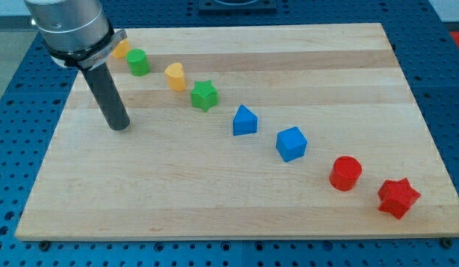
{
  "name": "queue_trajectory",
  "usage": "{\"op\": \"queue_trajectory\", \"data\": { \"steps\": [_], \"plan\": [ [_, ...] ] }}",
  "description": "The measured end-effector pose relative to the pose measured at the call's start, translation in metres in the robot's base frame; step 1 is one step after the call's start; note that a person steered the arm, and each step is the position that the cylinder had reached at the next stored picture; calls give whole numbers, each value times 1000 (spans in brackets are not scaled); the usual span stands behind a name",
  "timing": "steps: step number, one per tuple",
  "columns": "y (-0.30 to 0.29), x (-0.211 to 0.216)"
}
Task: Move the arm to the left of green star
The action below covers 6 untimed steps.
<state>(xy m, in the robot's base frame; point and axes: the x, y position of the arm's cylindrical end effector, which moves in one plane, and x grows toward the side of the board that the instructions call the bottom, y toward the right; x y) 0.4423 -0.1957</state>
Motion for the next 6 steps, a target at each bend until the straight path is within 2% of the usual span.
{"op": "queue_trajectory", "data": {
  "steps": [4, 6],
  "plan": [
    [-1, -9],
    [73, -23]
  ]
}}
